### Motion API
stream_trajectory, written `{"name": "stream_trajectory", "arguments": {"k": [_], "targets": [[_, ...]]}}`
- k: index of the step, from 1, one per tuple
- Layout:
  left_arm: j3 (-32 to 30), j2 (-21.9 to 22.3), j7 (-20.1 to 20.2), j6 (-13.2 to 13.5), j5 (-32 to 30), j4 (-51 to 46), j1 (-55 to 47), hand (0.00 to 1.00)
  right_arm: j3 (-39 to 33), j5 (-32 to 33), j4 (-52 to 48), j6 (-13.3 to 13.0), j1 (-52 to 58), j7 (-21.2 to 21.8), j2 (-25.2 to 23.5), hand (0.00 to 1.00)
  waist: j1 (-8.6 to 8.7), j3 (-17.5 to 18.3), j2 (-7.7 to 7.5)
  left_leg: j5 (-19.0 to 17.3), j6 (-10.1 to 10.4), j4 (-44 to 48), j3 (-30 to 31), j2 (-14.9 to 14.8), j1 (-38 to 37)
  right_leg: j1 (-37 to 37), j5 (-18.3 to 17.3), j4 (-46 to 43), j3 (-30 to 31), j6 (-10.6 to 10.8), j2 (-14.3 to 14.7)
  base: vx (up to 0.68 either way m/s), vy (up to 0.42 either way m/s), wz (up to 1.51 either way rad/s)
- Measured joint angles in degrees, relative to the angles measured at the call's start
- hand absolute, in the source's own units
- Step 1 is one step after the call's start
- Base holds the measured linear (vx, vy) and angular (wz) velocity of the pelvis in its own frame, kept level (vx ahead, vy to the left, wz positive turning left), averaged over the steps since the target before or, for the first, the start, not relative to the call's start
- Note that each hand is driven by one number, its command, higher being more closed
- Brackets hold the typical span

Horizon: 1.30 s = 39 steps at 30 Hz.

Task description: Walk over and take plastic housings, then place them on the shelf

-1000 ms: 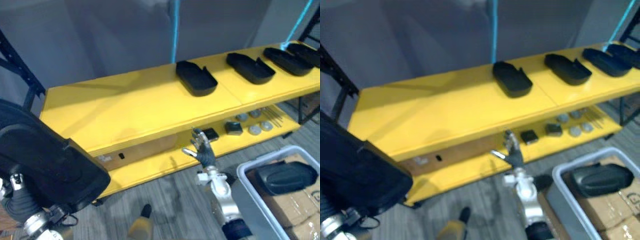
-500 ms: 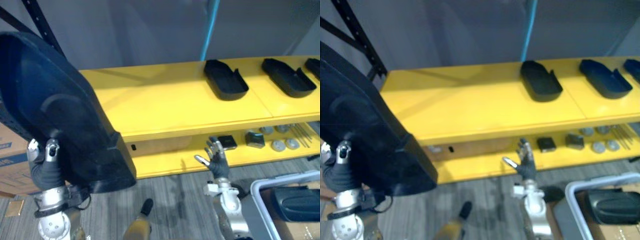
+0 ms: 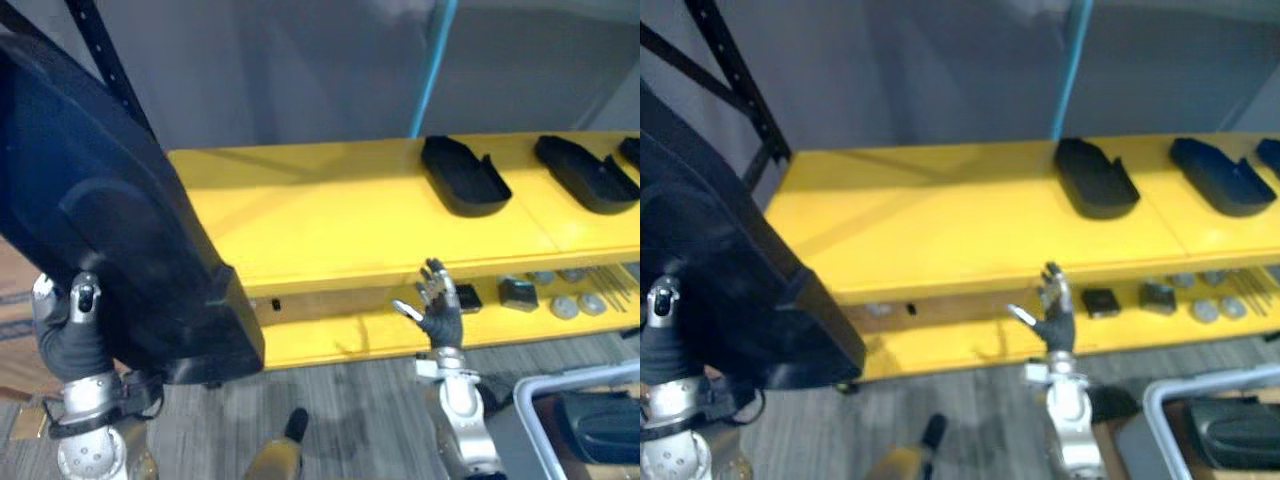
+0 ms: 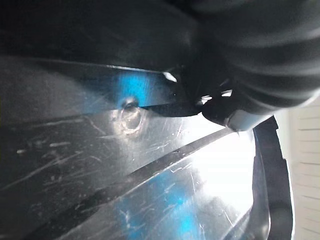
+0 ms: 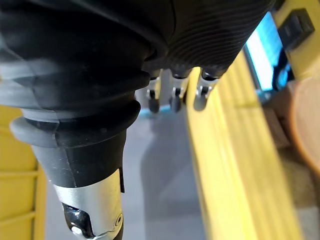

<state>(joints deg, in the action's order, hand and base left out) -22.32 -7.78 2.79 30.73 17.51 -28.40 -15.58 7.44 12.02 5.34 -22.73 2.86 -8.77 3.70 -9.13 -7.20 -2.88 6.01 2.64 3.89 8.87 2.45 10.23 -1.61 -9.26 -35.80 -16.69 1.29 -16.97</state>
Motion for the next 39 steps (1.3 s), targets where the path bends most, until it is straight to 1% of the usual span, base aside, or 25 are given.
{"name": "stream_trajectory", "arguments": {"k": [1, 2, 3, 4, 5, 6, 7, 9, 11, 12, 13, 14, 15, 16, 17, 19, 21, 26, 28, 30, 32, 34, 37, 38, 39], "targets": [[-0.46, -0.40, -0.58, -0.02, -0.07, 0.01, -0.02, 1.00, 0.08, -0.21, 0.47, 0.00, -1.07, 0.06, -0.37, 0.00, -0.01, -0.17, -0.28, -0.50, -0.52, -0.35, -0.86, -0.03, -1.29, 1.06, 1.61, -2.49, -0.28, -0.42, -1.14, 0.05, 0.110, -0.98], [-1.05, -0.88, -2.10, -0.12, -0.50, 0.05, -0.29, 1.00, 0.07, -1.10, 1.79, -0.06, -3.00, 0.25, -1.01, 0.00, -0.04, -0.32, -0.20, -1.48, -1.38, -1.10, -3.27, -0.58, -4.01, 2.43, 5.75, -5.87, -0.74, -1.49, -2.92, 0.04, 0.106, -0.91], [-1.37, -1.22, -3.00, -0.20, -0.73, 0.13, 0.31, 1.00, 0.08, -1.22, 3.01, -0.07, -4.40, 0.54, -1.19, 0.00, 0.48, -0.82, 1.25, -2.16, -2.28, -1.50, -3.91, -1.73, -5.85, 2.91, 7.62, -7.39, -0.89, -2.06, -3.31, 0.03, 0.112, -0.78], [-1.37, -1.59, -3.43, -0.22, -0.74, 0.38, 1.07, 1.00, 0.08, -1.24, 3.18, -0.06, -4.64, 0.75, -1.10, 0.00, 0.63, -0.75, 1.47, -2.73, -2.48, -1.46, -3.98, -2.33, -6.26, 3.14, 4.61, -7.15, -0.92, -1.47, -2.91, -0.04, 0.103, -0.51], [-1.52, -2.38, -4.51, -0.24, -0.68, 0.94, 2.79, 1.00, 0.16, -1.28, 3.20, -0.06, -5.19, 1.37, -0.81, 0.00, 0.52, -0.66, 2.00, -3.57, -2.20, -1.25, -4.62, -4.02, -6.13, 4.60, 0.09, -4.98, -1.07, -0.50, -1.38, -0.13, 0.085, -0.37], [-1.61, -3.33, -5.29, -0.37, -0.62, 2.24, 4.70, 1.00, 0.30, -1.43, 3.18, -0.09, -5.93, 1.46, -0.38, 0.00, 0.58, -0.97, 2.59, -4.00, -1.78, -1.06, -4.65, -5.71, -5.97, 5.01, -1.57, 1.16, -1.15, 0.58, 0.72, -0.20, 0.091, -0.33], [-1.66, -3.67, -5.66, -0.69, -0.63, 3.50, 6.07, 1.00, 0.56, -1.49, 3.17, -0.09, -6.24, 1.57, 0.17, 0.00, 0.59, -0.91, 2.81, -4.14, -1.59, -1.08, -4.57, -6.62, -5.53, 5.27, -1.44, 6.55, -0.57, 0.89, 1.96, -0.22, 0.092, -0.11], [-1.32, -3.58, -6.64, -1.34, -0.61, 6.30, 8.13, 1.00, 0.57, -1.53, 3.00, -0.09, -6.71, 1.64, 1.38, 0.00, 0.97, -0.93, 2.85, -4.42, -1.16, -0.75, -3.33, -7.01, -4.50, 5.89, -0.30, 15.96, 1.06, 1.96, 2.22, -0.19, 0.056, 0.23], [-1.00, -3.16, -7.02, -1.85, -0.60, 7.14, 8.13, 1.00, 0.62, -1.53, 2.96, -0.07, -6.60, 1.71, 1.71, 0.00, 1.85, -1.02, 2.99, -4.82, -0.57, -0.14, -1.54, -7.01, -4.17, 6.00, 0.28, 18.25, 4.69, 2.43, 2.98, -0.09, -0.070, 0.56], [0.04, -2.73, -7.43, -2.07, -0.54, 7.13, 7.74, 1.00, 0.58, -1.52, 1.90, 0.03, -5.96, 1.81, 1.84, 0.00, 2.36, -0.98, 2.92, -5.35, 0.31, 0.16, 0.32, -7.03, -4.24, 4.76, 1.63, 20.01, 7.61, 2.60, 4.23, -0.04, -0.174, 0.66], [0.72, -2.76, -7.56, -2.07, -0.54, 7.07, 7.67, 1.00, 0.55, -1.52, 1.14, 0.05, -5.62, 1.78, 2.03, 0.00, 2.36, -0.87, 2.73, -5.46, 0.88, 0.14, 1.05, -6.92, -4.28, 4.03, 2.53, 20.93, 7.49, 2.96, 4.35, -0.02, -0.329, 0.84], [1.17, -2.92, -7.49, -2.09, -0.61, 6.55, 7.17, 1.00, 0.58, -1.51, 0.04, 0.11, -5.55, 2.43, 2.22, 0.00, 2.30, -0.04, 1.32, -5.36, 2.47, -0.51, 1.75, -6.13, -4.43, 2.92, 5.46, 22.24, 6.91, 3.17, 4.65, 0.05, -0.398, 0.61], [1.27, -2.58, -7.38, -2.06, -0.61, 5.90, 6.52, 1.00, 0.58, -1.49, -0.55, 0.10, -5.81, 2.85, 2.77, 0.00, 2.07, 0.85, -0.01, -4.94, 3.95, -1.50, 1.96, -5.86, -4.97, 1.45, 3.18, 23.60, 5.12, 7.29, 4.13, 0.08, -0.488, 0.56], [2.06, -0.68, -7.35, -2.25, -0.60, 4.97, 5.27, 1.00, 0.41, -0.96, -0.57, 0.09, -6.55, 3.64, 4.52, 0.00, 1.84, 1.18, 2.33, -4.50, 5.19, -2.42, 2.67, -7.88, -5.23, -0.34, 2.74, 25.73, 3.46, 7.64, 6.15, 0.09, -0.373, 0.40], [2.76, -0.09, -7.35, -2.53, -0.59, 4.24, 4.54, 1.00, 0.38, -0.53, -0.65, 0.07, -6.62, 3.87, 5.42, 0.00, 1.88, 1.84, 3.40, -4.34, 5.38, -2.69, 2.52, -8.89, -5.06, -0.81, 2.66, 26.76, 2.37, 7.21, 7.16, 0.07, -0.326, 0.36], [3.55, 1.17, -6.81, -3.37, -1.77, 2.02, 3.98, 1.00, -1.24, 0.75, -0.59, 0.12, -6.70, 5.12, 7.81, 0.00, 1.77, 3.68, 6.58, -2.66, 7.36, -4.72, 0.64, -12.12, -5.22, -1.95, 2.85, 28.69, 0.57, 6.04, 10.42, 0.10, -0.246, 0.32], [3.63, 1.57, -6.85, -3.37, -2.41, 0.50, 4.43, 1.00, -3.11, 0.76, -0.59, 0.12, -7.18, 5.46, 8.03, 0.00, 2.05, 4.11, 7.13, -1.88, 7.58, -4.92, -1.06, -12.78, -5.27, -2.65, 2.48, 29.17, -0.50, 5.38, 11.26, 0.06, -0.179, 0.21], [3.60, 1.60, -7.02, -3.45, -2.88, -0.07, 4.43, 1.00, -4.88, 0.74, -1.74, -0.60, -9.58, 5.63, 7.61, 0.00, 1.97, 3.71, 5.92, -1.54, 7.30, -5.50, -2.74, -12.63, -5.19, -2.75, 2.26, 29.51, -1.05, 5.07, 11.52, 0.04, -0.047, 0.08], [3.62, 1.59, -7.01, -3.53, -2.91, 0.77, 4.62, 1.00, -5.74, 0.75, -4.37, -1.25, -9.56, 5.06, 6.29, 0.00, 2.19, 3.13, 4.86, -1.48, 7.23, -5.53, -1.57, -11.63, -5.16, -3.90, 2.22, 29.82, -2.81, 5.12, 10.78, 0.03, 0.042, 0.39], [3.27, 1.44, -6.83, -3.65, -2.86, 3.00, 4.85, 1.00, -6.26, 0.76, -8.06, -1.26, -9.68, 4.10, 5.76, 0.00, 2.20, 3.61, 3.70, -0.46, 6.01, -6.70, -0.24, -9.61, -5.39, -5.47, 1.73, 29.95, -5.64, 5.79, 9.11, 0.03, 0.085, 0.62], [3.16, 1.45, -6.48, -3.64, -2.78, 4.27, 4.90, 1.00, -6.37, 0.78, -9.54, -1.17, -9.95, 3.79, 5.74, 0.00, 2.08, 3.74, 3.50, 0.78, 5.30, -8.48, 0.39, -8.41, -5.82, -6.00, 1.27, 29.42, -7.25, 6.28, 7.92, 0.00, 0.103, 0.51], [2.42, 1.43, -6.07, -3.64, -2.67, 5.05, 4.70, 1.00, -6.31, 0.78, -9.43, -0.79, -10.01, 3.71, 5.40, 0.00, 1.85, 3.75, 3.48, 0.41, 4.44, -8.80, -0.01, -7.58, -5.81, -6.50, 1.19, 29.33, -8.21, 6.39, 6.96, -0.03, 0.097, 0.31], [1.27, 1.46, -4.52, -3.60, -2.18, 5.00, 4.72, 1.00, -8.04, 0.89, -9.45, -0.60, -9.75, 3.42, 5.03, 0.00, 2.26, 3.81, 3.54, 1.68, 3.24, -8.79, -5.92, -7.68, -4.61, -6.53, 1.26, 29.33, -9.80, 7.10, 5.79, -0.03, 0.067, 0.29], [0.87, 1.47, -4.10, -3.60, -2.19, 5.00, 4.63, 1.00, -8.42, 0.95, -9.44, -0.39, -9.75, 3.43, 4.76, 0.00, 2.22, 3.80, 3.50, 1.83, 3.39, -8.79, -6.21, -7.63, -4.57, -6.48, 1.33, 29.34, -9.78, 7.21, 5.65, -0.01, 0.039, 0.10], [0.22, 2.03, -2.65, -3.61, -2.36, 4.84, 4.08, 1.00, -8.56, 1.96, -9.44, 1.38, -7.19, 5.08, 1.63, 0.00, 3.73, 2.59, 3.25, 2.56, 3.90, -8.89, -8.46, -7.39, -5.24, -6.08, 2.28, 29.56, -8.12, 7.97, 4.90, 0.00, 0.000, 0.00]]}}
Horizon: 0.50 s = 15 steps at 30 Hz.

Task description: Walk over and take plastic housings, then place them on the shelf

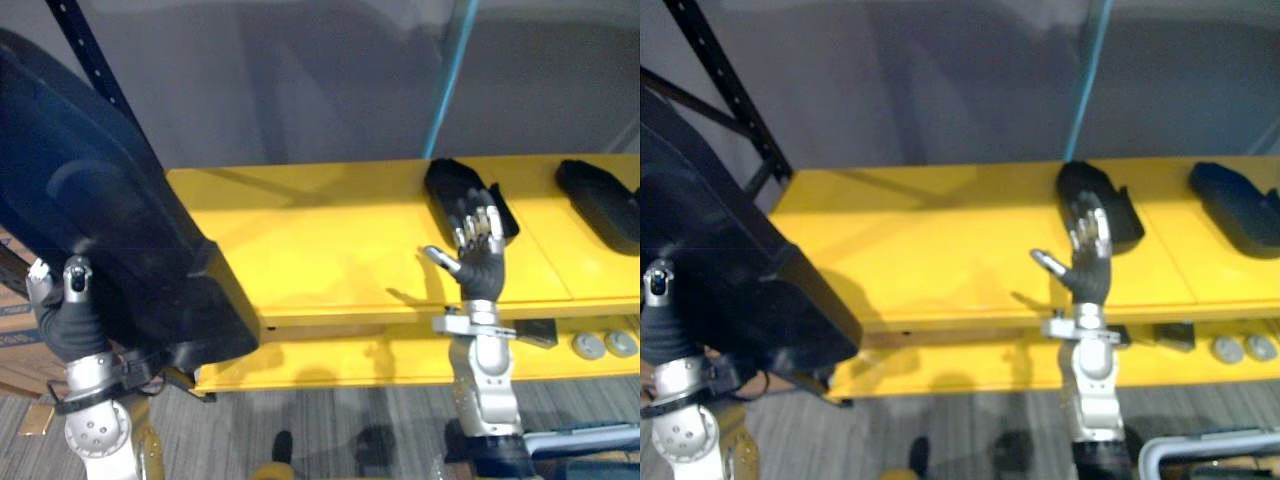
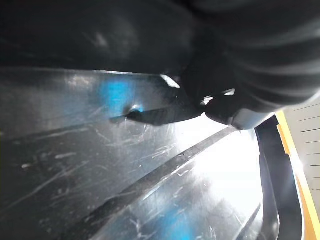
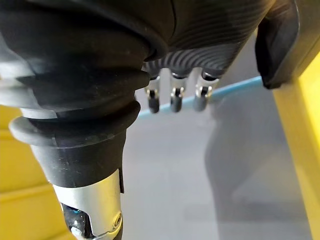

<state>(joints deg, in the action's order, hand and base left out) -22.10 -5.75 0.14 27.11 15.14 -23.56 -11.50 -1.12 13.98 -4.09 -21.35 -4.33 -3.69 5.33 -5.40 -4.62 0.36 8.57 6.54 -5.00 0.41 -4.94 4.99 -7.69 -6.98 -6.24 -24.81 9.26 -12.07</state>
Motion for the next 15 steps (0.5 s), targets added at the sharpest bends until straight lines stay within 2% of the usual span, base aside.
{"name": "stream_trajectory", "arguments": {"k": [5, 8, 11, 13, 15], "targets": [[0.00, 0.00, 0.00, 0.00, 0.00, 0.00, 0.00, 1.00, -0.18, 0.00, -0.06, 0.00, 0.27, 0.02, 0.01, 0.00, 0.10, -0.03, -0.04, 0.00, 0.00, 0.01, -0.22, -0.05, -0.08, 0.05, 0.06, 0.00, 0.20, -0.05, 0.00, 0.00, 0.001, -0.02], [-0.11, -0.01, -0.87, -0.18, 0.01, -0.06, 0.03, 1.00, -2.80, 0.06, -0.34, 0.01, 1.29, -0.08, 0.06, 0.00, 0.11, -0.21, 0.15, 0.01, -0.02, 0.01, -1.11, -0.22, -0.08, 0.72, 0.66, -0.06, 1.54, -0.26, 0.01, 0.00, 0.019, -0.16], [-0.18, -0.01, -3.09, -2.66, 0.03, -0.97, -0.01, 1.00, -6.42, 1.10, -2.84, 0.52, 3.34, -0.62, 0.02, 0.00, 0.66, -0.84, -0.28, -0.41, -0.53, -0.01, -2.81, -0.38, -1.17, 0.68, 1.08, -0.06, 3.17, -0.19, -0.11, -0.02, 0.028, -0.22], [-0.18, -0.02, -4.13, -4.70, -0.04, -1.65, 0.00, 1.00, -8.64, 1.26, -5.45, 1.41, 4.67, -1.05, 0.04, 0.00, 1.61, -1.01, -0.55, -1.01, -0.55, -0.03, -3.86, -0.65, -1.16, 0.75, 1.31, -0.05, 3.78, -0.29, -0.08, -0.04, 0.017, -0.20], [-0.16, -0.30, -4.63, -8.33, 0.03, -2.35, 0.04, 1.00, -11.19, 1.70, -7.97, 2.23, 6.03, -1.11, 0.18, 0.00, 2.43, -1.12, -0.76, -1.12, -0.47, -0.03, -6.53, -1.50, -1.39, 1.40, 1.81, 0.24, 4.89, -0.62, 0.23, -0.04, 0.010, -0.29]]}}
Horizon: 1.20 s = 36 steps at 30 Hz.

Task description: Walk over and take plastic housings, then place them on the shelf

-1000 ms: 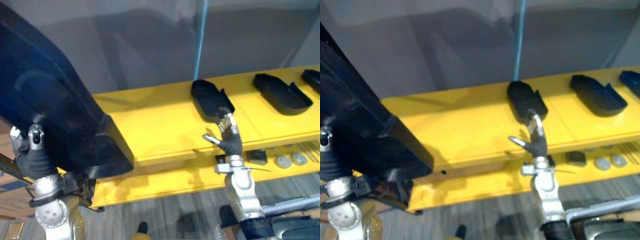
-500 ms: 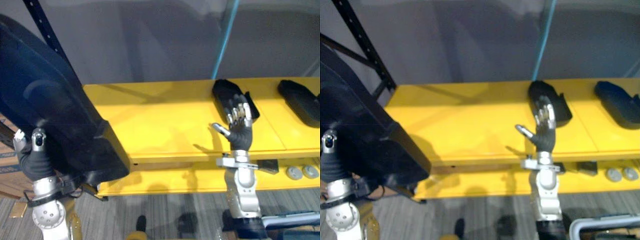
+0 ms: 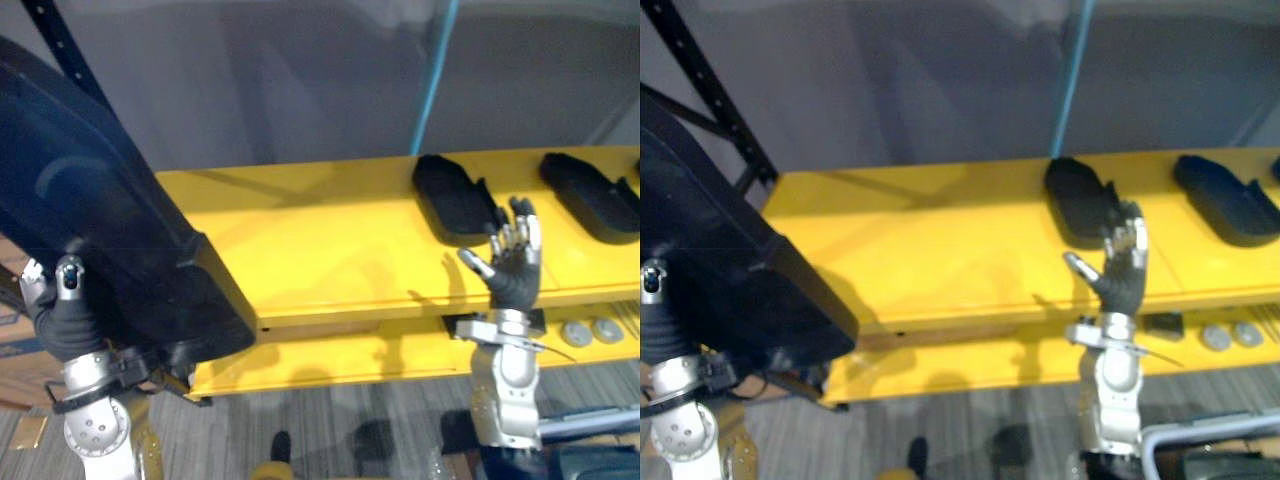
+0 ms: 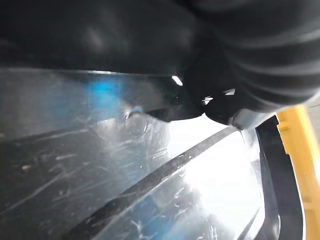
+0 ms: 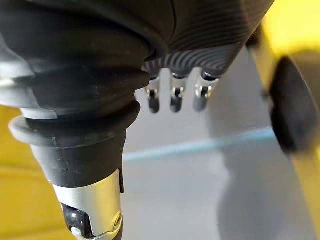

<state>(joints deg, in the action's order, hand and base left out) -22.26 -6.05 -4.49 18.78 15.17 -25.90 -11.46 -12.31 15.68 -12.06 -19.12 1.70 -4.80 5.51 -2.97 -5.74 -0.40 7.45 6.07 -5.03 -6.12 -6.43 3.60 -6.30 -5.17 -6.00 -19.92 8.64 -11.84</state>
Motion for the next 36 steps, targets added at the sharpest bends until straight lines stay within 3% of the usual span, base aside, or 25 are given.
{"name": "stream_trajectory", "arguments": {"k": [2, 4, 9, 11, 13, 15, 20, 28, 36], "targets": [[0.62, -0.39, -0.12, -3.55, 0.00, 0.02, 0.49, 1.00, -0.85, 0.41, -1.88, 0.72, 1.02, -0.04, 0.06, 0.00, 1.05, -0.05, -0.08, 0.01, 0.00, 0.00, -1.79, -0.60, 0.06, 0.18, 0.15, 0.44, 0.19, 0.07, 0.25, -0.04, -0.011, -0.15], [1.86, -0.37, -0.06, -5.41, -0.01, 0.01, 0.83, 1.00, -1.19, 0.41, -3.79, 1.07, 2.15, -0.20, 0.08, 0.00, 1.36, -0.06, -0.05, 0.04, -0.02, 0.01, -3.78, -1.27, 0.05, 0.18, 0.16, 0.48, 0.02, 0.09, 0.44, 0.00, -0.017, 0.03], [7.14, -0.78, -2.20, -6.75, -0.02, -0.05, 4.62, 1.00, -1.19, 0.31, -5.70, 0.60, 0.68, -3.23, 0.99, 0.00, 1.12, -2.04, 0.48, 1.71, -0.02, 0.36, -3.80, -2.26, 2.84, 3.72, -0.32, -1.76, 0.24, -0.55, 1.11, -0.05, -0.009, 0.04], [8.08, -1.67, -4.05, -6.63, -0.31, -0.02, 8.83, 1.00, -1.84, 0.26, -4.43, -0.16, -3.69, -5.80, 2.29, 0.00, 0.95, -5.18, 1.04, 3.00, -0.45, 1.46, -3.54, -2.68, 6.07, 8.11, -0.65, -4.64, 1.23, -0.95, 1.18, -0.15, 0.041, -0.02], [8.13, -3.77, -6.85, -6.66, -0.52, 0.73, 15.33, 1.00, -3.30, -0.21, -1.40, -0.72, -9.43, -9.42, 3.46, 0.00, 0.94, -10.41, 0.90, 3.66, -0.34, 3.67, -3.11, -3.02, 9.80, 12.06, -0.69, -7.29, 2.47, -1.01, 1.15, -0.16, 0.061, -0.05], [7.83, -5.20, -8.77, -6.69, -0.52, 1.69, 17.82, 1.00, -3.88, -0.83, -0.74, -0.75, -9.89, -11.60, 3.45, 0.00, 0.94, -12.49, 0.43, 4.00, -0.44, 3.41, -3.06, -2.91, 10.29, 12.75, -0.90, -7.67, 3.03, -1.14, 1.11, -0.07, 0.045, 0.02], [6.08, -9.83, -11.55, -7.06, -0.35, 4.64, 20.42, 1.00, -4.18, -0.84, -0.73, -1.07, -9.62, -13.94, 4.34, 0.00, 0.68, -13.57, 0.14, 4.52, -0.43, 2.52, -3.83, -2.87, 11.77, 16.13, -1.36, -8.85, 4.64, -1.08, 1.06, 0.00, -0.004, -0.08], [7.17, -21.01, -12.76, -14.59, 0.80, 12.29, 35.33, 1.00, -4.88, -1.56, -0.72, -0.92, -10.76, -15.82, 8.47, 0.00, 1.29, -17.83, 0.07, 4.68, -0.41, 4.00, -4.31, -2.92, 13.67, 20.38, -3.61, -14.21, 7.16, -1.41, 0.51, 0.00, -0.011, -0.03], [10.62, -28.84, -10.43, -19.91, 7.07, 26.58, 44.61, 1.00, -7.01, -4.39, 1.36, -1.21, -5.94, -24.69, 10.24, 0.00, 2.55, -17.82, 0.10, 4.32, -0.87, 3.46, -8.03, -2.70, 10.99, 20.42, -3.99, -14.87, 9.76, -1.26, 0.00, 0.02, 0.002, -0.16]]}}
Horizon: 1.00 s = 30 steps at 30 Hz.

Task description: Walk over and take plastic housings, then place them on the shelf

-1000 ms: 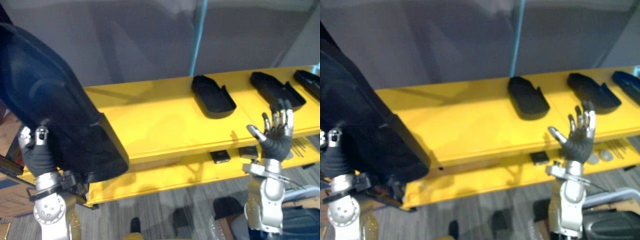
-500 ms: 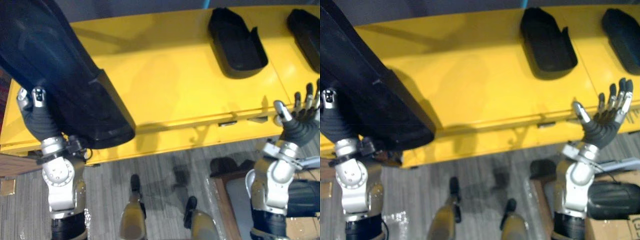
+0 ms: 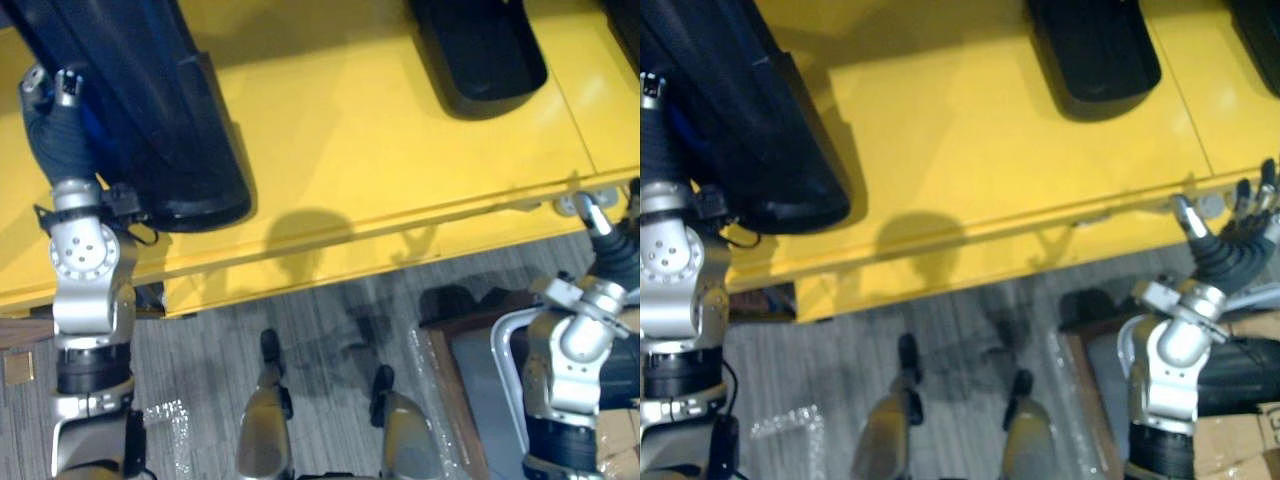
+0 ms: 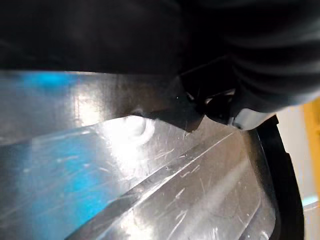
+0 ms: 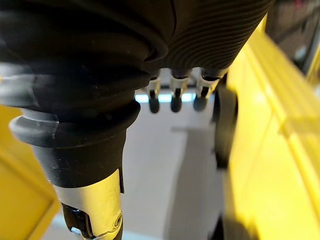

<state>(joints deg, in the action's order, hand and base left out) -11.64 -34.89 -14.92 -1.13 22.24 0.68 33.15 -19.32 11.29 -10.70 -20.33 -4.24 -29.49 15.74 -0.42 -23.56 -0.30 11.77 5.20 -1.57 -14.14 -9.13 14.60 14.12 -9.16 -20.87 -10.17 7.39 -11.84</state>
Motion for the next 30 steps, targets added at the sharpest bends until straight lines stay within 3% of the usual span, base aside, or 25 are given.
{"name": "stream_trajectory", "arguments": {"k": [2, 4, 10, 16, 19, 24, 30], "targets": [[1.25, -1.34, 0.56, -1.56, 1.35, 3.83, 1.67, 1.00, -1.99, -0.10, 1.53, -0.31, 3.07, -0.96, -0.23, 0.00, 0.30, 0.01, 0.01, -0.21, -0.27, -0.03, -1.29, 0.02, -0.85, -0.04, 0.00, -0.06, 1.11, 0.00, -0.04, 0.01, 0.010, -0.23], [1.53, -2.80, 1.73, -3.58, 4.58, 7.38, 2.43, 1.00, -3.27, -0.40, 2.25, -1.49, 7.42, -1.72, -1.37, 0.00, 1.76, 0.02, 0.03, -0.24, -0.29, -0.11, -2.47, 0.03, -1.73, -0.11, 0.06, -0.06, 2.12, 0.09, -0.01, 0.01, 0.007, -0.20], [2.97, -3.00, 2.83, -7.57, 9.45, 14.33, 4.25, 1.00, -2.63, -3.09, 5.30, -1.85, 15.88, -0.56, -6.12, 0.00, 4.51, 0.24, 0.31, -0.33, -0.18, -0.61, -4.94, -0.26, -4.44, -2.00, 0.70, 1.09, 3.30, 0.69, 0.35, 0.00, 0.005, -0.13], [6.49, -2.82, 2.07, -7.78, 13.33, 18.46, 7.15, 1.00, 5.36, -4.86, 10.15, -1.85, 18.64, 0.20, -9.37, 0.00, 4.75, 0.71, 0.74, -0.84, -0.38, -1.23, -6.32, -0.27, -4.50, -2.41, 2.66, 4.07, 4.36, 1.16, 0.73, -0.02, 0.034, -0.10], [8.55, -2.47, -0.14, -8.31, 13.37, 22.98, 8.93, 1.00, 9.34, -5.24, 12.01, -1.87, 18.62, 0.75, -10.12, 0.00, 5.05, 0.71, 0.73, -0.76, -0.38, -1.25, -6.97, -0.03, -4.38, -2.43, 3.78, 5.49, 5.42, 1.47, 0.74, 0.00, 0.034, -0.10], [8.95, -2.15, -3.71, -10.03, 13.23, 28.00, 12.50, 1.00, 11.16, -5.22, 14.20, -1.95, 18.63, 0.53, -10.43, 0.00, 5.79, 0.82, 0.53, -0.75, -0.38, -0.77, -6.64, -0.15, -4.00, -2.46, 3.82, 5.59, 5.46, 1.46, 0.92, 0.00, 0.000, 0.00], [10.48, -2.16, -4.20, -10.33, 13.33, 31.07, 15.35, 1.00, 14.60, -3.75, 16.09, -2.32, 18.74, 0.35, -10.17, 0.00, 6.31, 0.92, 0.31, -0.79, -0.38, 0.19, -5.67, -0.25, -2.66, -2.20, 3.80, 5.85, 5.44, 1.40, 1.08, -0.01, -0.002, 0.05]]}}
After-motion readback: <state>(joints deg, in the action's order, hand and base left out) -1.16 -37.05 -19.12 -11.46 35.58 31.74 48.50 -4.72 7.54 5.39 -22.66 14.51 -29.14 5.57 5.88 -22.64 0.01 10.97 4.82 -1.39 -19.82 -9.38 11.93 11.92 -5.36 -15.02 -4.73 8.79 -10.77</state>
